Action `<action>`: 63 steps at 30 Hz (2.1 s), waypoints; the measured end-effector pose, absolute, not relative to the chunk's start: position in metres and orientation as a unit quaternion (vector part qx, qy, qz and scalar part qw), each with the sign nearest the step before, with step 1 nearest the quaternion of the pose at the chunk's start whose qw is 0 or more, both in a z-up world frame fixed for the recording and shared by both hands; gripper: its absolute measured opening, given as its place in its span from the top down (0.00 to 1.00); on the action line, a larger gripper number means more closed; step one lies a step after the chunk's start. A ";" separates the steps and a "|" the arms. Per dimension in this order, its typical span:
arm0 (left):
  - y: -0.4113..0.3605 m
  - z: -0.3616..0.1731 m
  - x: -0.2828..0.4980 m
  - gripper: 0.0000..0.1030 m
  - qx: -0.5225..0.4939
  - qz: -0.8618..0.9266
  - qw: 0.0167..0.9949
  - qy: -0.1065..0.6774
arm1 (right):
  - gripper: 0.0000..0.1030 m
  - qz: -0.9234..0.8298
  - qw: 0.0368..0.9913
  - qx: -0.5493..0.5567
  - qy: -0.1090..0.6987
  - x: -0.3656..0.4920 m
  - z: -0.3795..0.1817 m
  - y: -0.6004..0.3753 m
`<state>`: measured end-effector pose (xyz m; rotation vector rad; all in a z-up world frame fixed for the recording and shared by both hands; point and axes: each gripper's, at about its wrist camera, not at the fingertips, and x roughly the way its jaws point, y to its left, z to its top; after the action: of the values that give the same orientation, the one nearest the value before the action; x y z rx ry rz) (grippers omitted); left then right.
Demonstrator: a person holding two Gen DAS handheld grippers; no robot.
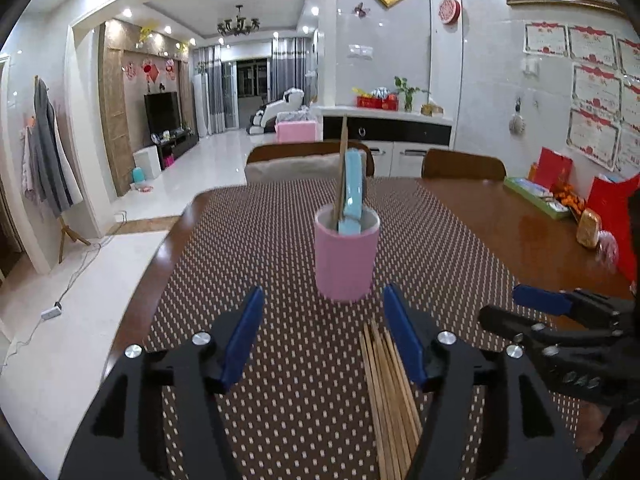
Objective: Organize utensils
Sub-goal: 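Move both grippers back over the chopstick bundle, then grasp one chopstick each with the right and left grippers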
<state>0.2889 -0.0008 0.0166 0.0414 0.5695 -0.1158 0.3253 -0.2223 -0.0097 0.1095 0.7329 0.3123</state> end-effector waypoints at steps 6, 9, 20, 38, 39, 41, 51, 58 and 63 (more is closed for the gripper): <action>-0.003 -0.013 0.286 0.38 0.036 -0.059 0.948 0.310 | 0.40 0.149 0.906 0.049 0.393 0.322 -0.052 -0.211; -0.003 -0.029 0.288 0.38 0.038 -0.061 0.942 0.329 | 0.40 0.144 0.905 0.031 0.400 0.321 -0.067 -0.201; 0.004 -0.079 0.292 0.38 0.035 -0.066 0.921 0.382 | 0.40 0.124 0.891 -0.027 0.437 0.325 -0.109 -0.180; -0.013 -0.107 0.320 0.38 0.035 -0.081 0.899 0.430 | 0.88 0.105 0.881 -0.041 0.459 0.357 -0.111 -0.184; -0.015 -0.109 0.322 0.38 0.039 -0.082 0.897 0.432 | 0.91 0.108 0.881 -0.027 0.459 0.358 -0.111 -0.188; -0.018 -0.110 0.326 0.37 0.040 -0.081 0.896 0.435 | 0.93 0.122 0.881 -0.005 0.457 0.359 -0.112 -0.197; -0.033 -0.119 0.344 0.34 0.061 -0.057 0.889 0.451 | 0.94 0.150 0.880 0.037 0.449 0.360 -0.113 -0.210; -0.038 -0.122 0.363 0.33 0.067 -0.020 0.876 0.477 | 0.94 0.163 0.876 0.065 0.449 0.355 -0.113 -0.219; -0.043 -0.120 0.375 0.79 0.044 -0.031 0.877 0.477 | 0.94 0.166 0.872 0.070 0.454 0.354 -0.112 -0.219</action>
<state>0.3748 -0.0428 -0.1199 0.0924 0.9946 -0.0654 0.3543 -0.2193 -0.1123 0.1472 0.9495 0.3471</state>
